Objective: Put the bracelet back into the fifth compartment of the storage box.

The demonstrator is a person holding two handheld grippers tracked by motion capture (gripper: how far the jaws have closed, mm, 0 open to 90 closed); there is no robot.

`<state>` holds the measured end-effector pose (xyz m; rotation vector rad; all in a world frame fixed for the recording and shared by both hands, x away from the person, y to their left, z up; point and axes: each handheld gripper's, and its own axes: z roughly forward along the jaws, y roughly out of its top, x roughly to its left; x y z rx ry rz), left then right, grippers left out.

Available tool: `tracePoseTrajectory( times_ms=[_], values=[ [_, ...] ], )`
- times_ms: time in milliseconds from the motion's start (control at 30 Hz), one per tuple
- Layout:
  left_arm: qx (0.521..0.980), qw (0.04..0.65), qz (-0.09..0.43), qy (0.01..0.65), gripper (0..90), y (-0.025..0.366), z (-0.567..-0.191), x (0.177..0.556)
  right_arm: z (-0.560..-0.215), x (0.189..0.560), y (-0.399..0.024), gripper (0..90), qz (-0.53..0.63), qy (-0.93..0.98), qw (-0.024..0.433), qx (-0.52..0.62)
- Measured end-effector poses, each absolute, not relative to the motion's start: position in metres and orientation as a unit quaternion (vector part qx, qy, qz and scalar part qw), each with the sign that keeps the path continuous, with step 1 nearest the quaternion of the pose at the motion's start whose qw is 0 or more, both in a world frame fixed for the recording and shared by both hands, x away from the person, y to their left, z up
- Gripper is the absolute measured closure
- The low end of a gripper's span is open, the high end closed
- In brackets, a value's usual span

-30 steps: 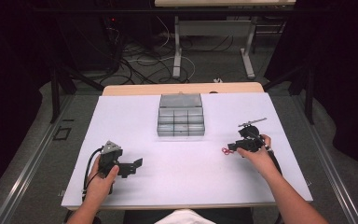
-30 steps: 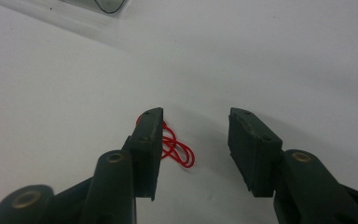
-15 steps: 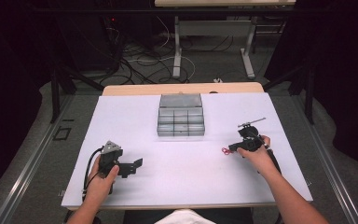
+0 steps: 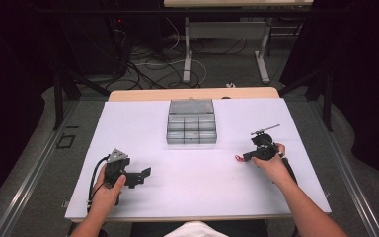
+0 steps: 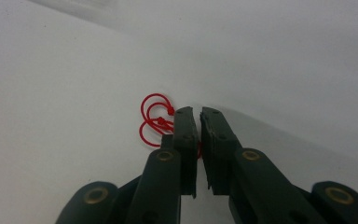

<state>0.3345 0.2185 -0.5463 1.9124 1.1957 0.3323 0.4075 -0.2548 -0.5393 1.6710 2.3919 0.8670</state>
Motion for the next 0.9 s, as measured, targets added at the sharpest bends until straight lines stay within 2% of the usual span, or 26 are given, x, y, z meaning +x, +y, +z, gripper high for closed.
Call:
tracePoseTrajectory(
  times_ms=[200,900],
  values=[
    [0.764,0.416,0.132,0.475,2.7,0.219,-0.5462,0.3345,-0.5387,0.407,-0.2545,89.9,0.283,0.788,0.049,0.544],
    [0.764,0.416,0.132,0.475,2.9,0.2192,-0.5463,0.3346,-0.5333,0.4037,-0.2555,90.0,0.297,0.787,0.055,0.538]
  ],
)
